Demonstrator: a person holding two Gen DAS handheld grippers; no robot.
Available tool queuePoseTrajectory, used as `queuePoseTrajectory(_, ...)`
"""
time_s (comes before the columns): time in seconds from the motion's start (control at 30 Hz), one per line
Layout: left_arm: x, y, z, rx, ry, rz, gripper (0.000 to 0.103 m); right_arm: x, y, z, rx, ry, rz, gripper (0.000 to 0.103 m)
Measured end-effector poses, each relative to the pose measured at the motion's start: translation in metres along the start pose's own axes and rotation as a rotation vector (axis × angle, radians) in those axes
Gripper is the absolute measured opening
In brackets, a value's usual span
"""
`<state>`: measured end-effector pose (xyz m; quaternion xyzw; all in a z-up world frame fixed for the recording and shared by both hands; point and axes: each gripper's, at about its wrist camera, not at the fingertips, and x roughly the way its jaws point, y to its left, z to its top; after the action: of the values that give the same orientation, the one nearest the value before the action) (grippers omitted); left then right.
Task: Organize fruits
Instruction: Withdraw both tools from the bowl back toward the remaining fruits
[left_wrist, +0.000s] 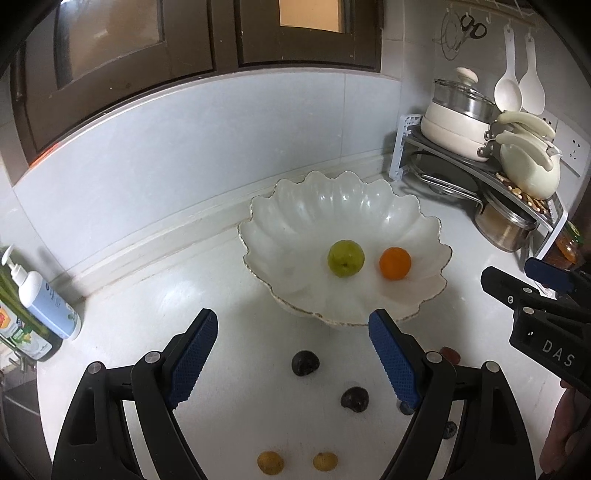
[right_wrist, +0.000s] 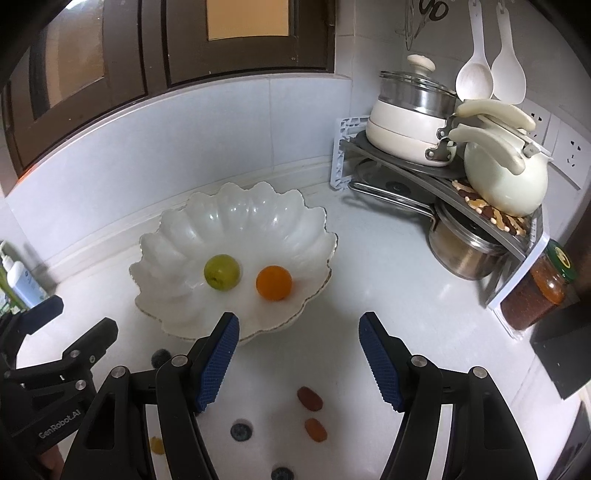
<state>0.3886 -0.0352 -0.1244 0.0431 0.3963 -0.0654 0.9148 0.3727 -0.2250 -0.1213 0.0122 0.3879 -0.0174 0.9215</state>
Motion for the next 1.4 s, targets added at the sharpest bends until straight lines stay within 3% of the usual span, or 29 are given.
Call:
queuePoseTrajectory(0.87, -0.041, -0.008, -0.051, -0.018, -0.003, 0.029, 0.084, -0.038, 0.001, -0.047, -0.043, -0.014, 0.037, 0.068)
queuePoseTrajectory(1.4, -0.046, -0.015, -0.081, -0.016, 0.018, 0.018, 0.084, -0.046, -0.002, -0.077, -0.058, 0.008, 0.039, 0.068)
